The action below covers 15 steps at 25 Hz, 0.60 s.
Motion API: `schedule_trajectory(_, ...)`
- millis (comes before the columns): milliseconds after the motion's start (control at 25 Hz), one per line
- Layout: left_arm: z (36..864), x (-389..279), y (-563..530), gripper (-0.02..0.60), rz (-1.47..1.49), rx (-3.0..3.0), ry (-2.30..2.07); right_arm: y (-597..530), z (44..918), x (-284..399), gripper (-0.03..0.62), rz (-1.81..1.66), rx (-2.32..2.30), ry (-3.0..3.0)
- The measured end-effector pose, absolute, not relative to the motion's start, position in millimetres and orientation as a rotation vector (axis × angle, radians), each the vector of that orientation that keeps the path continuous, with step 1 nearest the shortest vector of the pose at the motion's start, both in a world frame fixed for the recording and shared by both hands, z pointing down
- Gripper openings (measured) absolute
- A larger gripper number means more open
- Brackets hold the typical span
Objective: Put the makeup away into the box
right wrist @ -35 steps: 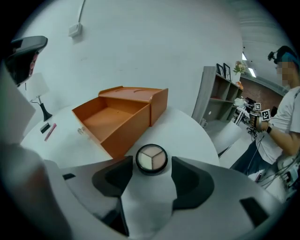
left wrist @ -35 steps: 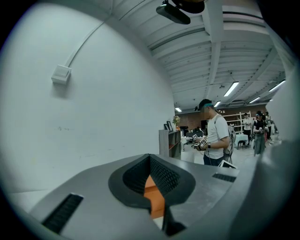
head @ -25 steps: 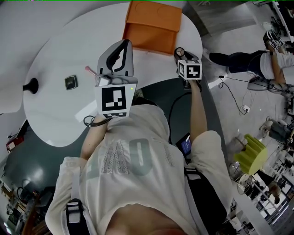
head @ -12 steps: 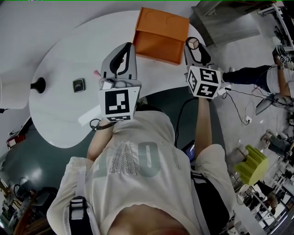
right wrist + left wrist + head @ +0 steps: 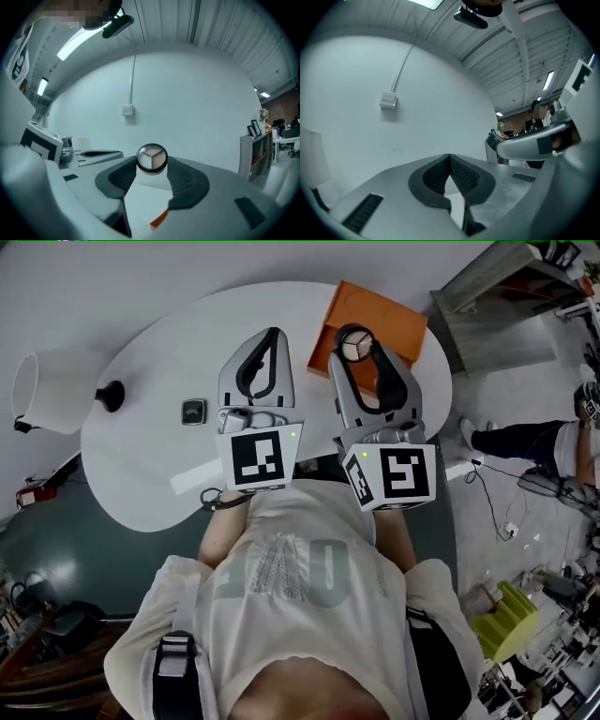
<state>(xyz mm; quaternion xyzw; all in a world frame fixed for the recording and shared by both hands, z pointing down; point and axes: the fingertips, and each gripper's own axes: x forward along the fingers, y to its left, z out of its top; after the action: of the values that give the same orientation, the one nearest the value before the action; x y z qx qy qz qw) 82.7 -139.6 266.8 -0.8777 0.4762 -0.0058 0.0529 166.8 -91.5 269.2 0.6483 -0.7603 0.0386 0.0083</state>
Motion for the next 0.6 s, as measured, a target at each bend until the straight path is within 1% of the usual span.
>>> schedule_trajectory(200, 274.1, 60.8, -147.6, 0.006, -0.069, -2.657, 1.525, -101.4, 259.7, 149.4, 0.212, 0.098, 1.972, -2.413)
schedule_trajectory(320, 272.3, 57.8, -150.6, 0.006, -0.045, -2.652, 1.546, -114.7, 274.5, 156.5, 0.213, 0.196, 1.968, -2.402)
schedule_trajectory(440, 268.6, 57.3, -152.5, 0.006, -0.019, -2.640, 1.547, -138.0, 314.4, 168.6, 0.212, 0.381, 1.920, -2.348)
schedule_trajectory(600, 269.1, 53.5, -154.7, 0.006, -0.027, -2.622, 1.555, -168.1, 405.3, 185.1, 0.213, 0.702, 1.743, -2.130)
